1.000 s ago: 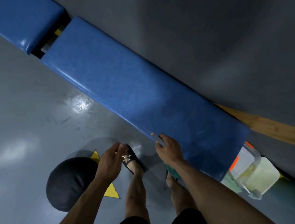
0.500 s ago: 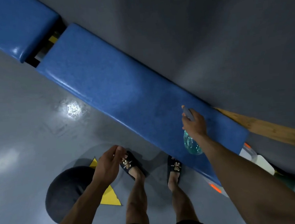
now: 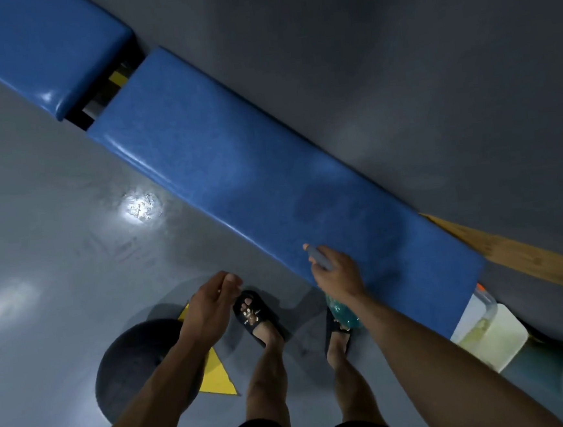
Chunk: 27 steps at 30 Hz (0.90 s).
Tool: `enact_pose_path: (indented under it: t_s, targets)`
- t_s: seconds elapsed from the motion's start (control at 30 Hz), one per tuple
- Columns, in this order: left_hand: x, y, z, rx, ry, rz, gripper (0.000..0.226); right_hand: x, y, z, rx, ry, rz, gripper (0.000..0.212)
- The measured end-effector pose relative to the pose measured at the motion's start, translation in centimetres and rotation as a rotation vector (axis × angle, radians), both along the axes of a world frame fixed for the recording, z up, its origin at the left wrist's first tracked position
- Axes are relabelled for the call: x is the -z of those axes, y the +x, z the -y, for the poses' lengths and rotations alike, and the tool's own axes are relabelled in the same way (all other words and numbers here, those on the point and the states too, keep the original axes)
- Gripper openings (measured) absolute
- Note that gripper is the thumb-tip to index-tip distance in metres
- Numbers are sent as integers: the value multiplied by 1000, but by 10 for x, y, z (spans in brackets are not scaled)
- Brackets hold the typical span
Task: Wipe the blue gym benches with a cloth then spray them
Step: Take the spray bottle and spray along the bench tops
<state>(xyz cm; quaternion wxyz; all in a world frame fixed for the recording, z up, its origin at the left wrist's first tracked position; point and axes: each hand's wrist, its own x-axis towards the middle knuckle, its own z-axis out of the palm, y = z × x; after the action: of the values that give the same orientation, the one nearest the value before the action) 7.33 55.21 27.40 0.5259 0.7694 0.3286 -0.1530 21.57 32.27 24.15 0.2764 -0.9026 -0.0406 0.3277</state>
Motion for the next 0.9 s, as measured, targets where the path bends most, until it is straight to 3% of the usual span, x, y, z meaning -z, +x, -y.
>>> enact_pose_path:
  t_s: [0.13,0.37,0.53,0.7,0.9]
  targets:
    - [-2,-9,-20,-22,4,10,42,3,-30,-40,-39,26,-15,18]
    - [-3,-22,-46,-36,16,-11,39,6,-28,-70,-15,-81,41,11]
    - [0,-21,-57,-61,-13,-23,51,7,3,-56,127,-19,52,20]
    - [-5,3,-62,-75,-3,-15,39,4,52,-39,211,56,55,8]
    - [-9,38,-68,-63,26,-1,29,-13,109,-39,308,26,138,21]
